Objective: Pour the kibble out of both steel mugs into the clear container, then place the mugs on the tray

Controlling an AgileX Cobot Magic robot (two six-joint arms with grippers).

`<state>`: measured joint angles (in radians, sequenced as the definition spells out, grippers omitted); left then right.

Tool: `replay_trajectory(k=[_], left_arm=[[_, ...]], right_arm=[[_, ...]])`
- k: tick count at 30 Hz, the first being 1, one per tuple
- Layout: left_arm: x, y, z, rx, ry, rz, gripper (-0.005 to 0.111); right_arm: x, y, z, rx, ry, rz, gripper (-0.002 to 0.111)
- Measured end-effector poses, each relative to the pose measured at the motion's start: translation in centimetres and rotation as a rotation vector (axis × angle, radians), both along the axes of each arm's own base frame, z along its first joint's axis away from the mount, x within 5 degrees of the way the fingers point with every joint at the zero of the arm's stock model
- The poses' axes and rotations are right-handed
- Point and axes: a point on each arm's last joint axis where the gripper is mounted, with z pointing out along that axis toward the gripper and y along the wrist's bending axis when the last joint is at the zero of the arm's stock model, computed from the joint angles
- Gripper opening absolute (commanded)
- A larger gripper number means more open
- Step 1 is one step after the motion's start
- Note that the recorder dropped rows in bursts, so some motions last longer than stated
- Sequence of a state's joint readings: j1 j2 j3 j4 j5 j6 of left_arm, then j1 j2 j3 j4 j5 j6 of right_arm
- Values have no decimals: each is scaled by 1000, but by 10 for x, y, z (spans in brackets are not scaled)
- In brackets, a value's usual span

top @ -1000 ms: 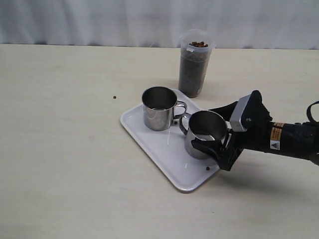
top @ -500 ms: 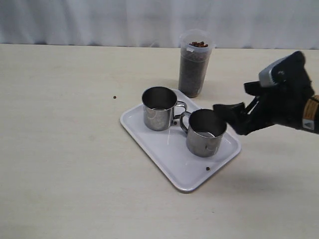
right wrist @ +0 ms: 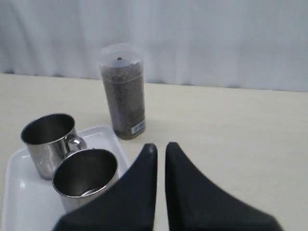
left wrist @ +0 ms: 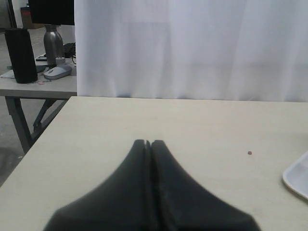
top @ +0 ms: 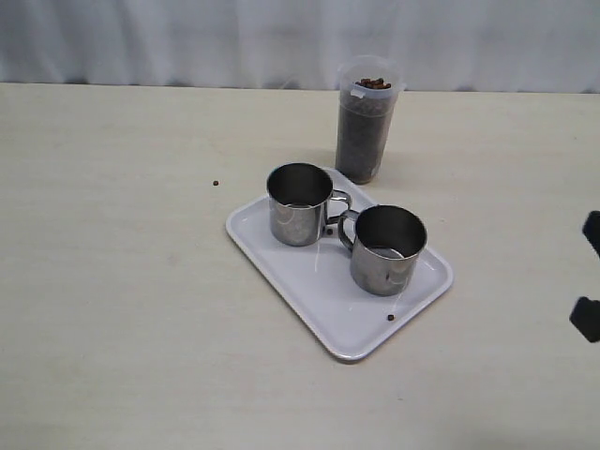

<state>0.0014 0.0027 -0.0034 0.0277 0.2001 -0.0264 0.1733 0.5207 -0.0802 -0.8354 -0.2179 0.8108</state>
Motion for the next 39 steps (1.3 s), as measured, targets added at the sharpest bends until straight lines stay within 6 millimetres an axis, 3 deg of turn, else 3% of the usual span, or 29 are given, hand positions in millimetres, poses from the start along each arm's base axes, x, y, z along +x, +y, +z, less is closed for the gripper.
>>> replay_trajectory(k=[4, 14, 28, 32, 39], left_arm=[[0, 0, 0, 0, 0, 0, 0], [0, 0, 0, 0, 0, 0, 0], [0, 0, 0, 0, 0, 0, 0], [0, 0, 0, 0, 0, 0, 0], [0, 0, 0, 0, 0, 0, 0]], right_arm=[[-21, -6, -5, 47, -106, -32, 5], [-49, -12, 13, 124, -390, -34, 5], [-49, -14, 12, 134, -388, -64, 5], [-45, -23, 0, 97, -263, -178, 5], [-45, -24, -10, 47, -161, -181, 5]])
